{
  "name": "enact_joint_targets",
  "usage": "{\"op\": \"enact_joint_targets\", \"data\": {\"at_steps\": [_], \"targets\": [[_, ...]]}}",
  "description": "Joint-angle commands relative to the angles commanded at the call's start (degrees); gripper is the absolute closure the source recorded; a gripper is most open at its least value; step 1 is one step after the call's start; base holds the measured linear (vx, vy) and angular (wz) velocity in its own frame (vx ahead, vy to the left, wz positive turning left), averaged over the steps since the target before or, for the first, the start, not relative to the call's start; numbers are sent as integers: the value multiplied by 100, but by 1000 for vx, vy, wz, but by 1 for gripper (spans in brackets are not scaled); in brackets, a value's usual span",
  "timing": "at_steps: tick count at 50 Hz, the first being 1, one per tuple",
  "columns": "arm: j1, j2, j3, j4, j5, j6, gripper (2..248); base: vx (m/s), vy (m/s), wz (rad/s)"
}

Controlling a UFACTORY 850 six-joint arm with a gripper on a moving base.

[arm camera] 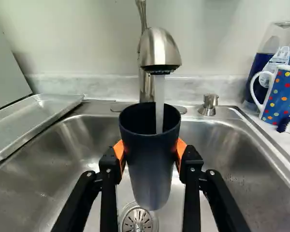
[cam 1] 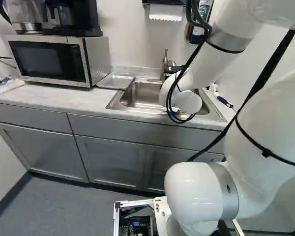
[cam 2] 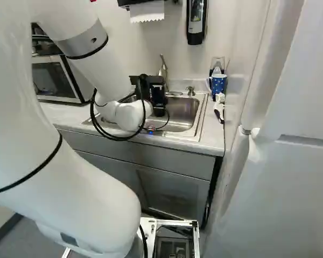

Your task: Rinse the cup and place it in the tray

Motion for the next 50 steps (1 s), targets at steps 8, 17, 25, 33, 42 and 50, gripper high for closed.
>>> {"op": "enact_joint_targets", "data": {"at_steps": [8,17,25,33,42,50], "targets": [[0,0,0,0,0,0,128,0,0,0],[0,0,0,0,0,0,128,0,0,0],[0,0,0,0,0,0,128,0,0,0],[0,0,0,0,0,0,128,0,0,0],[0,0,0,0,0,0,128,0,0,0],[0,0,0,0,0,0,128,0,0,0]]}}
